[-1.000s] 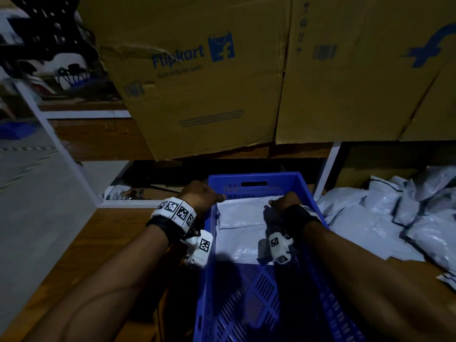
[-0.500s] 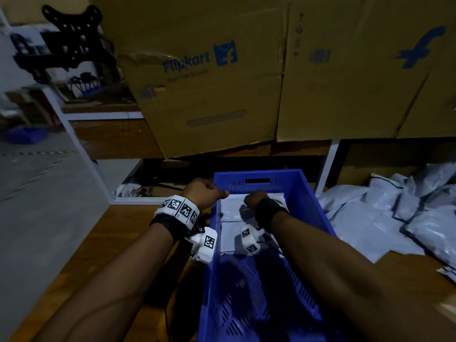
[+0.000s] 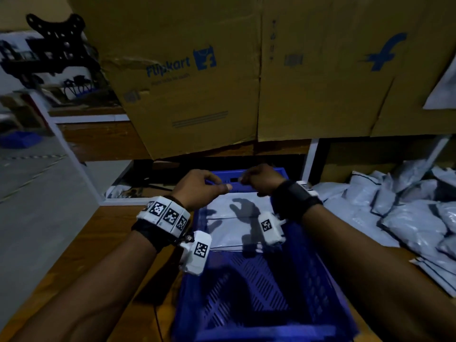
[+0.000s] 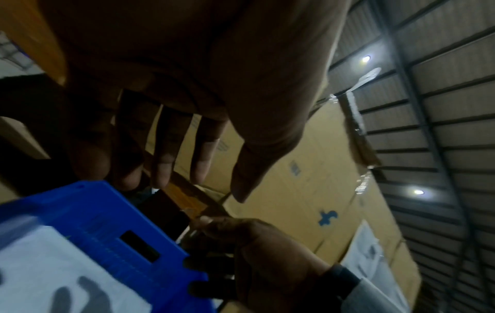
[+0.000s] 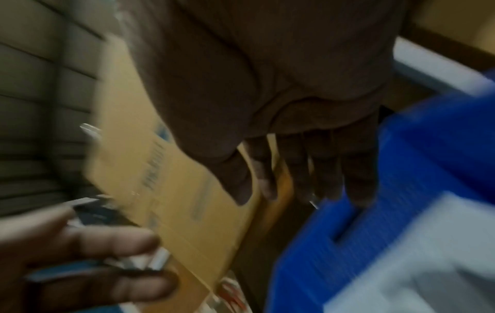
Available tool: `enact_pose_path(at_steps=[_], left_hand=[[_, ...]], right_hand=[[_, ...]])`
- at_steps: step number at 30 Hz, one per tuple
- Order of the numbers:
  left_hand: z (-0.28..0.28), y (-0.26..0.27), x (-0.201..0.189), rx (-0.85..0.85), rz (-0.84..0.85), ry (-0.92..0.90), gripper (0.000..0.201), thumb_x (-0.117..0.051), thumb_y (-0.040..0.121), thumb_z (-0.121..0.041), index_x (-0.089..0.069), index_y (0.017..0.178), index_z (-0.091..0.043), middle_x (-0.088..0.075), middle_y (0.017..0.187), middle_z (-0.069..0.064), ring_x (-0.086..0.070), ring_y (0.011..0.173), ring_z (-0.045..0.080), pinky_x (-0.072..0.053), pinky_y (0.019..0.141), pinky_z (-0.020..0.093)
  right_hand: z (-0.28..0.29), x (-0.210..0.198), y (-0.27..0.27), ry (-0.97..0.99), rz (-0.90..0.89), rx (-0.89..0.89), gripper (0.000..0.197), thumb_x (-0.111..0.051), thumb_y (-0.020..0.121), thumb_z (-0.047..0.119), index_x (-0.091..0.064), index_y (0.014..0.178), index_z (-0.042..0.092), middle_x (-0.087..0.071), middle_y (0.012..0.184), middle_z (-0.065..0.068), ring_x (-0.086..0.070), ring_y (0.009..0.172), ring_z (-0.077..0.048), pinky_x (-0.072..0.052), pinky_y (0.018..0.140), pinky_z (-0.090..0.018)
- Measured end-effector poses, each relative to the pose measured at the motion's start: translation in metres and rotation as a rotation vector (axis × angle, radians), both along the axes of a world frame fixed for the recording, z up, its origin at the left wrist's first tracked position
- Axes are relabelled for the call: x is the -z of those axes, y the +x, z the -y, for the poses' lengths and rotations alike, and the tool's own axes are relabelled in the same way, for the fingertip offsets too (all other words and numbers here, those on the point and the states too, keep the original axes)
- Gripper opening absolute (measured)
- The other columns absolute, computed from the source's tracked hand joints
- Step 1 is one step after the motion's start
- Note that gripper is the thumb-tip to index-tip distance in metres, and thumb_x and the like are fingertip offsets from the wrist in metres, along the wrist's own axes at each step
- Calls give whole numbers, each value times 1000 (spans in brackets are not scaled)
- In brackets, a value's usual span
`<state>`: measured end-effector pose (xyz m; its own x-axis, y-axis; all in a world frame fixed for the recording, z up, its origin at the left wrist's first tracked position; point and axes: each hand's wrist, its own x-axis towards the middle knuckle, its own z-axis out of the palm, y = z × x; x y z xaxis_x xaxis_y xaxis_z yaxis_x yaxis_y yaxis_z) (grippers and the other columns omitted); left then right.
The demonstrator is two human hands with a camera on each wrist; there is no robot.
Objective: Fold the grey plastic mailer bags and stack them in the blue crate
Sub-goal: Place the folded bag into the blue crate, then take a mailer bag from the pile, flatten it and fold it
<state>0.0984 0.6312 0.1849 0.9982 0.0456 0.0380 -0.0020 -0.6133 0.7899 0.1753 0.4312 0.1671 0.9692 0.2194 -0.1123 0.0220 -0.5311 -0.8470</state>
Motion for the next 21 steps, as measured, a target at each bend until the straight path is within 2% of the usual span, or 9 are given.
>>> enact_pose_path(at_steps=[2,4,7,9,11,13,16,19,21], left_hand=[[31,-22,-19,32,45,-22,33,-84,79,-48,-77,90,-18,-69,73,-1,-61,63,12,-45,57,25],[70,-46,-36,56,89,-60,30,-84,81,-45,-76,93,-19,-70,79,-1,-64,70,11,-46,56,25],[145,-88,-61,112,176,-139,29,-83,82,-41,-76,98,-18,-75,88,-1,-69,76,11,-52,56,23],[200,-112,-72,165,207,-143,31,-82,82,-42,-76,99,-18,-76,92,-3,-70,81,9,-54,58,21],[253,-127,-76,222,201,-127,31,-82,82,-44,-77,98,-18,-76,91,-4,-71,81,6,-52,58,18],[292,-129,-68,231,183,-141,30,-82,83,-43,-77,97,-17,-76,89,0,-71,77,9,-51,55,20],[349,-126,-32,221,125,-196,26,-83,85,-35,-76,97,-12,-72,79,0,-67,67,7,-46,52,19],[390,-116,13,183,50,-242,29,-82,85,-35,-74,101,-13,-75,88,8,-73,81,22,-53,55,27],[413,-104,36,173,-5,-275,30,-82,85,-33,-72,104,-13,-75,93,13,-73,88,30,-57,63,35]], right_hand=[[38,-27,-20,48,85,-34,13,-67,97,17,-76,99,9,-64,63,2,-49,61,-20,-42,53,-28],[85,-45,-41,107,145,-18,11,-72,96,28,-77,94,19,-70,74,-2,-60,68,-20,-50,58,-32],[162,-54,-74,194,184,-5,16,-76,92,33,-77,96,18,-76,86,-7,-71,78,-24,-58,74,-43],[217,-52,-97,178,184,3,17,-75,94,33,-76,102,18,-77,92,-12,-73,81,-22,-60,73,-40],[273,-43,-117,149,166,34,19,-72,96,33,-74,107,18,-78,95,-6,-74,83,-14,-60,69,-37],[317,-28,-129,107,152,78,20,-71,97,33,-74,108,17,-77,97,-3,-75,85,-13,-61,66,-36],[383,-3,-144,65,138,120,16,-70,97,31,-73,104,17,-77,96,-8,-75,84,-19,-59,63,-38],[428,23,-147,65,122,163,14,-71,97,28,-74,101,14,-77,93,-16,-74,84,-32,-56,59,-34],[451,39,-141,65,106,207,16,-71,97,27,-74,102,12,-76,92,-14,-74,83,-33,-54,56,-32]])
